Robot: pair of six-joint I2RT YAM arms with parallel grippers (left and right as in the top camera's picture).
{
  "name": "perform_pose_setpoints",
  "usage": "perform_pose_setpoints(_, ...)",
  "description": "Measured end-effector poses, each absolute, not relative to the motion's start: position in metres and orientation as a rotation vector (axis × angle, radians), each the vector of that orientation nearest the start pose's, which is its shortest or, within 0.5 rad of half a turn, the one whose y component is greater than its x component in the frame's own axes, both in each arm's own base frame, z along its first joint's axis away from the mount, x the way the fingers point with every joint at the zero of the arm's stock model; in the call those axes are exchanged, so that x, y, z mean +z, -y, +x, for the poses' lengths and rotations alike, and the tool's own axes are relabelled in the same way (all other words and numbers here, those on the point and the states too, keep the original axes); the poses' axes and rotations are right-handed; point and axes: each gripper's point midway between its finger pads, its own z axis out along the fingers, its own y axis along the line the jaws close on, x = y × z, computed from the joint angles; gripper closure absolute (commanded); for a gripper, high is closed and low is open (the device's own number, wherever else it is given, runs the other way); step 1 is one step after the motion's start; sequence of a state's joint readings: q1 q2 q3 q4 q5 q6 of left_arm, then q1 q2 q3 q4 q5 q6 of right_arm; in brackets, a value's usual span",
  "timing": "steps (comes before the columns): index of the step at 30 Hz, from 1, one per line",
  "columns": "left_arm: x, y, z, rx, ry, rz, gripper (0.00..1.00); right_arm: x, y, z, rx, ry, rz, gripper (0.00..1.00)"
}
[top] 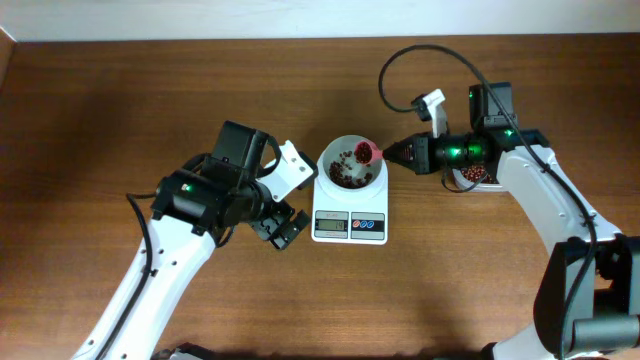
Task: Scoop and weigh 50g on scale
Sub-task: 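Carry the filled scoop left over the bowl on the scale, then tilt the scoop to pour beans into the bowl, right gripper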
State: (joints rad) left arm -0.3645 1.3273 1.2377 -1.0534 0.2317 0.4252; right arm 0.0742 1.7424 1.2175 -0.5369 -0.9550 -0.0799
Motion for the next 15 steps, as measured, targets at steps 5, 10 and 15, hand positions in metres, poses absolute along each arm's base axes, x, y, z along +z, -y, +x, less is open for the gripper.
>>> perform_pose_setpoints(5, 0.1880, 0.1459, 0.2717, -0.295, -2.460, 1.099, 0.01, 0.1525, -0.1706, 0.3808, 1.200, -2.301, -0.569, 0.96)
perform_pose_setpoints(10, 0.1880, 0.1459, 0.2717, -0.295, -2.460, 1.099, 0.01, 0.1544, -0.1718, 0.3809, 1.196, -2.269, -0.612, 0.96)
perform_pose_setpoints(15, 0.1880, 0.1459, 0.2717, -0.296, -2.460, 1.099, 0.01, 0.1534, -0.1710, 0.3831, 1.183, -2.272, -0.607, 0.96)
